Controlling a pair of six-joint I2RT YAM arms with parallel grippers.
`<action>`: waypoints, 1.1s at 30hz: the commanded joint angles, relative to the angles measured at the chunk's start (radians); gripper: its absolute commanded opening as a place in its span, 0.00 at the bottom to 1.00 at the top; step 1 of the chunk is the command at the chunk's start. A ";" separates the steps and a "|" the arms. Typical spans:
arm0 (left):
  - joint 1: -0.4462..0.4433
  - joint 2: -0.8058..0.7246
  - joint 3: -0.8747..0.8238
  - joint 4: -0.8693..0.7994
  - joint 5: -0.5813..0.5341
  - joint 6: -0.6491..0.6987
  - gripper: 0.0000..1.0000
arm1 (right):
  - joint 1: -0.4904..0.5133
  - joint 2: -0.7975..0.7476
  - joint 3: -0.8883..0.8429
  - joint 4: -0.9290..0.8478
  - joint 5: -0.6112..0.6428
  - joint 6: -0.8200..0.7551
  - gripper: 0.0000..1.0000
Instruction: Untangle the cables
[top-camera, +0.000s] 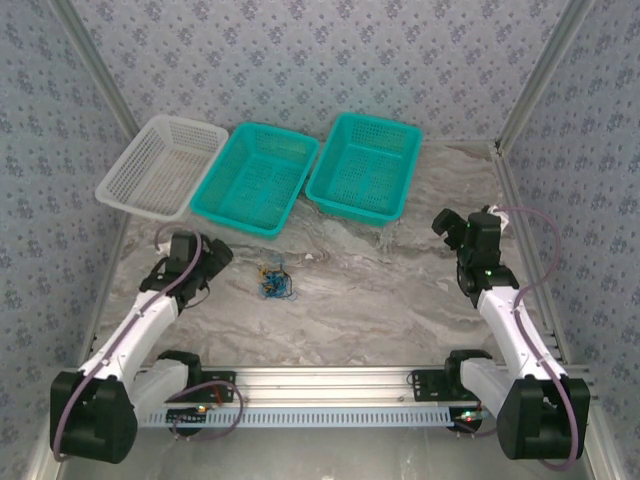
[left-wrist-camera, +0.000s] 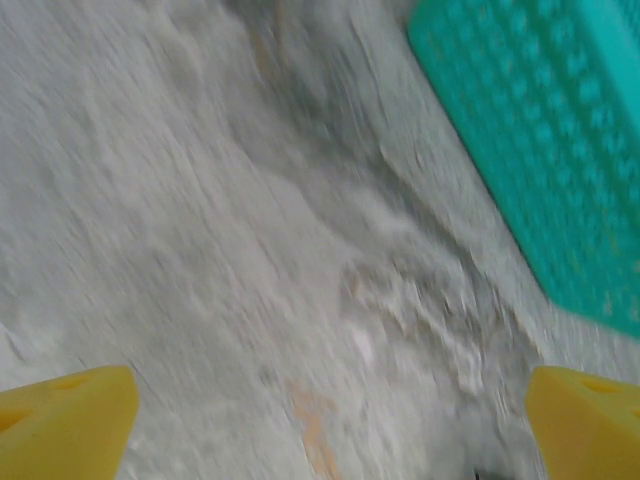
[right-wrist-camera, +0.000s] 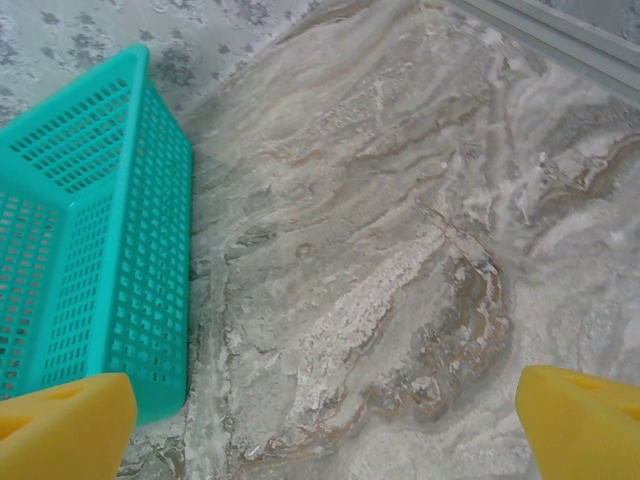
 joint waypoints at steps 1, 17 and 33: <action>-0.077 0.021 0.050 -0.091 0.072 -0.068 0.99 | 0.007 -0.007 -0.002 -0.050 0.024 0.045 1.00; -0.348 0.243 0.171 0.002 0.130 0.076 0.99 | 0.007 0.030 0.029 -0.090 -0.075 0.026 1.00; -0.473 0.497 0.336 -0.143 0.005 0.143 0.90 | 0.038 -0.013 0.025 -0.018 -0.271 -0.080 1.00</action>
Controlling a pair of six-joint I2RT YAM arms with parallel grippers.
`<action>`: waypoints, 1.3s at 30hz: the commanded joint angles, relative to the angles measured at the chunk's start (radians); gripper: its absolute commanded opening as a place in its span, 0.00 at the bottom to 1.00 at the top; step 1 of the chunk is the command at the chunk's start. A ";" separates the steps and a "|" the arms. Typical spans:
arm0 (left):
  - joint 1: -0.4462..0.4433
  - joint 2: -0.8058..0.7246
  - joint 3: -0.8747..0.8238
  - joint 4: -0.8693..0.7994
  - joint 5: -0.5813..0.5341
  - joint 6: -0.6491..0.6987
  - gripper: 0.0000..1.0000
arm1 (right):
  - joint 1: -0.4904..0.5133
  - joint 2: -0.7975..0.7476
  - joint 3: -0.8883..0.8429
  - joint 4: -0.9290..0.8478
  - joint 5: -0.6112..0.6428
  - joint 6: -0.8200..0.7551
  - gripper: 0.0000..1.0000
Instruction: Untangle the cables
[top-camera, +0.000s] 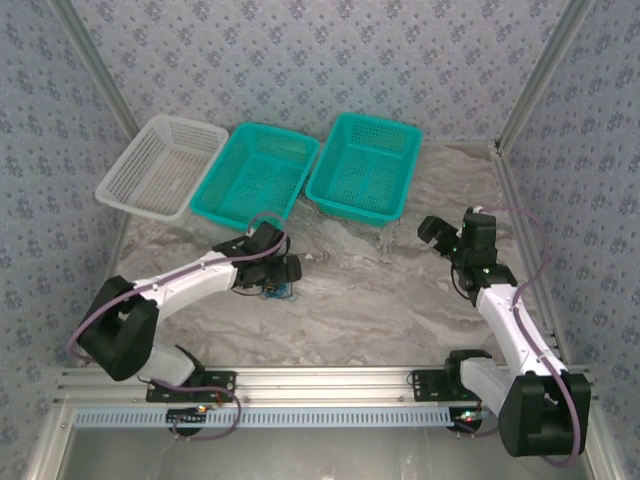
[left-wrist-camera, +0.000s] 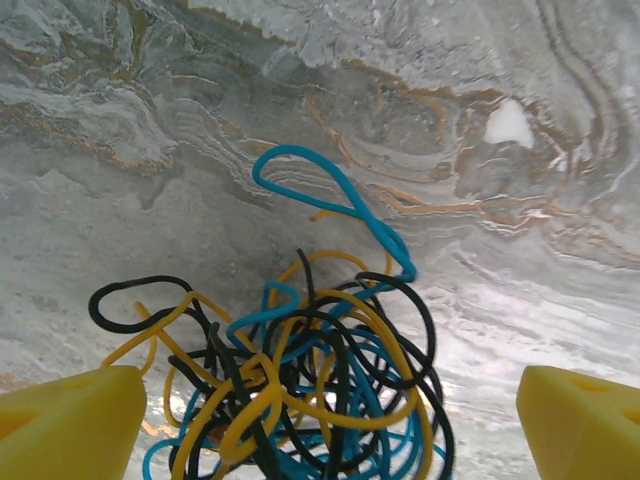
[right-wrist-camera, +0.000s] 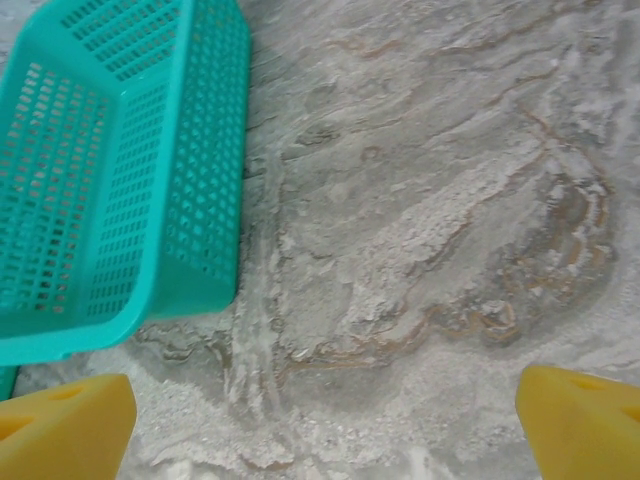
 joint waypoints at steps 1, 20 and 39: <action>-0.007 0.038 0.056 -0.087 -0.055 0.017 0.87 | 0.019 -0.033 0.016 0.040 -0.060 -0.032 1.00; -0.013 0.064 0.043 0.181 0.215 0.043 0.00 | 0.046 -0.055 0.001 -0.060 -0.005 0.043 1.00; -0.012 0.185 -0.029 0.704 0.495 -0.051 0.00 | 0.352 0.004 -0.131 0.144 -0.191 0.335 0.94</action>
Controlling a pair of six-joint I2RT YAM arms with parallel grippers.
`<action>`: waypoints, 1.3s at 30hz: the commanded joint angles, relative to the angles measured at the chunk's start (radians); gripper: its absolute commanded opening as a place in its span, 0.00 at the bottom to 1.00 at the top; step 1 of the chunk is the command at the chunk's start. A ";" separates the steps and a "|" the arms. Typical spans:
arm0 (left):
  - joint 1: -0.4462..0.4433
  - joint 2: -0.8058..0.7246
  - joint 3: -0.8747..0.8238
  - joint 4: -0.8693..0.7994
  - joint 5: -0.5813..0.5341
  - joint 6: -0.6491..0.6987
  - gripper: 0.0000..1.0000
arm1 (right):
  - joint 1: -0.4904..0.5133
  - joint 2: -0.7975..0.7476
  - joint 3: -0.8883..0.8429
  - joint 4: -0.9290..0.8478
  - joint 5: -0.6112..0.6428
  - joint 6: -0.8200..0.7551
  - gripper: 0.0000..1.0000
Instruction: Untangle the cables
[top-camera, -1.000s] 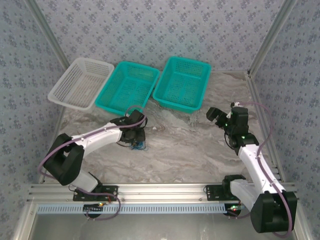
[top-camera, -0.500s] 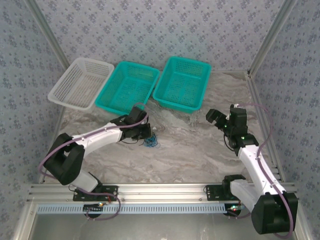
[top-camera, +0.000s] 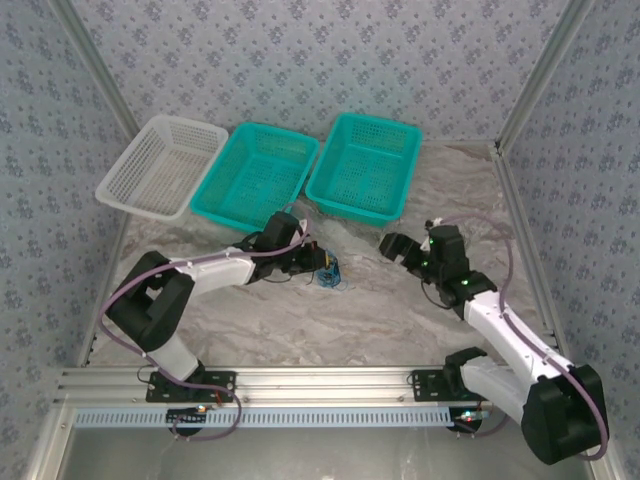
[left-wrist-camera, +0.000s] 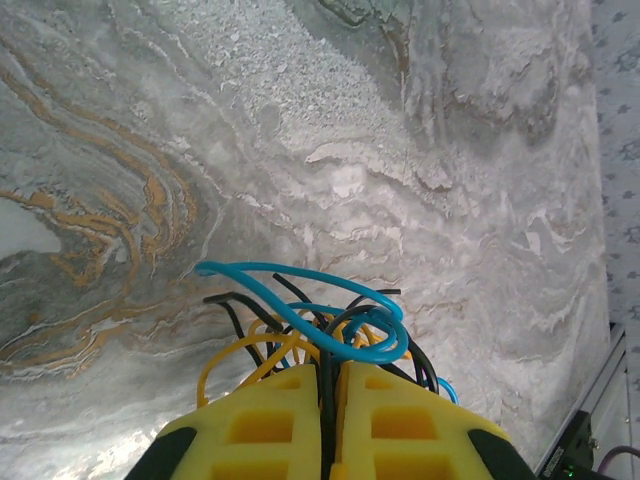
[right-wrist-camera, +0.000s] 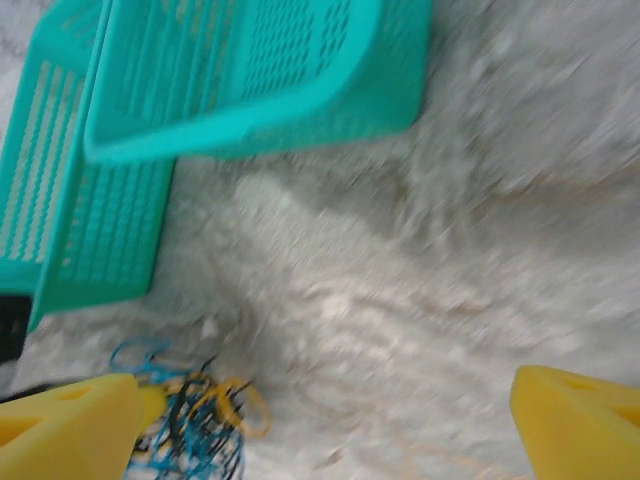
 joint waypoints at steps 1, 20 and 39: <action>-0.007 -0.003 -0.020 0.106 0.026 -0.026 0.00 | 0.067 0.025 -0.060 0.134 -0.064 0.147 0.92; -0.006 0.003 -0.053 0.122 0.007 -0.059 0.00 | 0.243 0.379 -0.009 0.297 -0.328 0.064 0.54; -0.004 0.015 -0.059 0.119 -0.003 -0.069 0.00 | 0.242 0.294 -0.107 0.319 -0.157 0.129 0.42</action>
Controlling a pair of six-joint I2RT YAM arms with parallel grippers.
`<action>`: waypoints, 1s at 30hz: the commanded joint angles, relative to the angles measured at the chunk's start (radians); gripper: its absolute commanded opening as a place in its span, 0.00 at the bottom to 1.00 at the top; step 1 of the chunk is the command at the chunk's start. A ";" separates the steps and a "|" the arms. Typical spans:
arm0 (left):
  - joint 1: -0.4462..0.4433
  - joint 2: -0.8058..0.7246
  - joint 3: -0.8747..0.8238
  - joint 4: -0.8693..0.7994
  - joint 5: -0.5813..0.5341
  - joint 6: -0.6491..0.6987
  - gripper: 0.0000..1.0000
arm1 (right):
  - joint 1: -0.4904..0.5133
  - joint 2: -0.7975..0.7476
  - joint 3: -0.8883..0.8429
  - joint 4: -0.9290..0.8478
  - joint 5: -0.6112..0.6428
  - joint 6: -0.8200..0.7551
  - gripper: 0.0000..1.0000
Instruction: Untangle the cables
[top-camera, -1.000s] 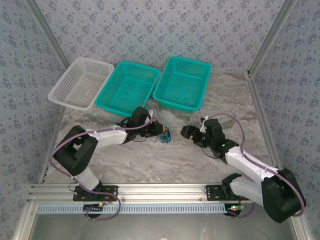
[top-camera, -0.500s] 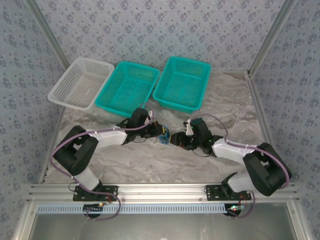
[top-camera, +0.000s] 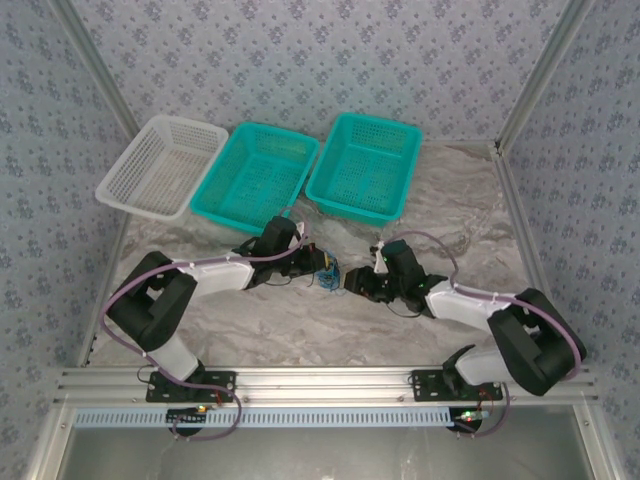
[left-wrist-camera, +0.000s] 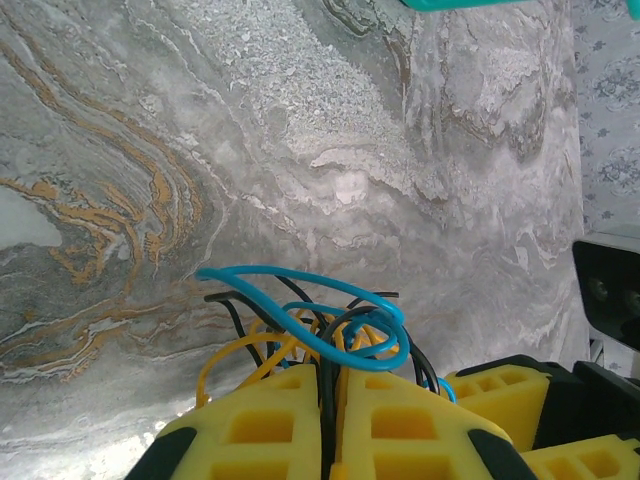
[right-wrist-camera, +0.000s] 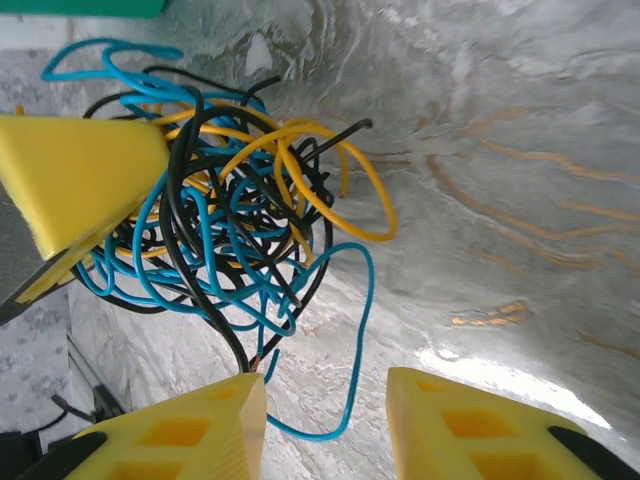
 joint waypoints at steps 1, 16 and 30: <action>-0.003 0.011 -0.003 0.022 0.001 -0.011 0.00 | -0.015 -0.072 -0.044 -0.003 0.082 0.033 0.43; 0.019 0.032 -0.052 0.135 0.041 -0.066 0.00 | 0.011 0.114 0.019 0.085 -0.062 0.070 0.40; 0.037 0.054 -0.084 0.190 0.065 -0.097 0.00 | 0.029 0.201 0.058 0.111 -0.067 0.069 0.22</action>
